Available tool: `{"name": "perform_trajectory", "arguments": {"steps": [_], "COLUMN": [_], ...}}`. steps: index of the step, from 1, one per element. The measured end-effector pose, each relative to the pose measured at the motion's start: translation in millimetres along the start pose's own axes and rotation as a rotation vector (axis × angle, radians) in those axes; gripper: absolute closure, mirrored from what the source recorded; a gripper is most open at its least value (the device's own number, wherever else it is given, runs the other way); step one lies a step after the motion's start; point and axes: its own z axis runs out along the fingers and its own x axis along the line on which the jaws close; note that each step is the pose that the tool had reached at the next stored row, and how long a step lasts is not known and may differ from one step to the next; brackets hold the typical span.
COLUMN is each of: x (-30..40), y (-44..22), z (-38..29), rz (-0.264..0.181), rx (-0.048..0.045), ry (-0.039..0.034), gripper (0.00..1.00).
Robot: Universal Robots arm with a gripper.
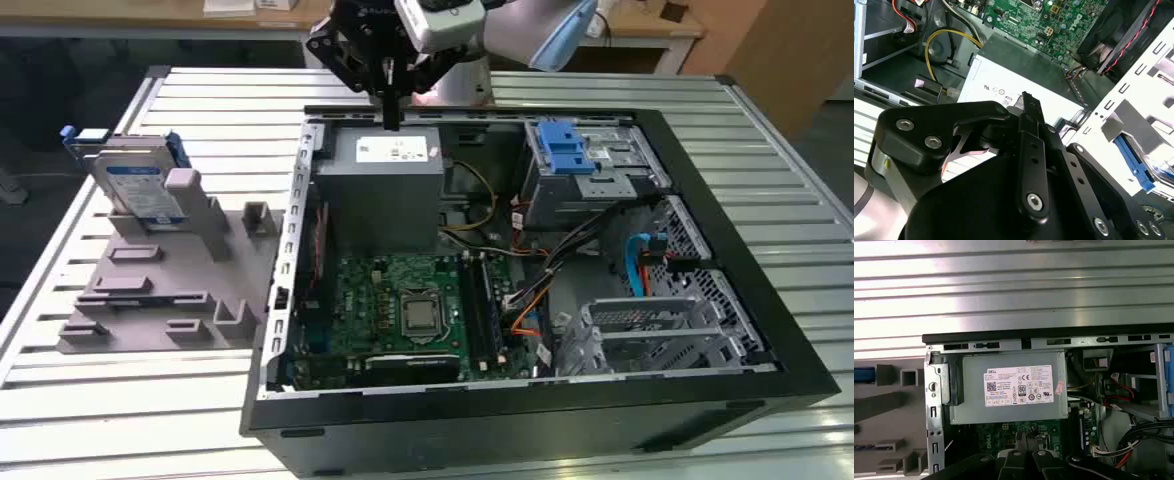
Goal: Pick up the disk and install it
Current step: 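Reach for the disk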
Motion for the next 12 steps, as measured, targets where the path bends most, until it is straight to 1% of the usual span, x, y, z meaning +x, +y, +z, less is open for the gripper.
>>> {"name": "perform_trajectory", "arguments": {"steps": [12], "x": [1.7], "y": [-0.1], "z": [0.0], "rz": [0.000], "rx": [0.0000], "ry": [0.0000], "gripper": [0.89]}}
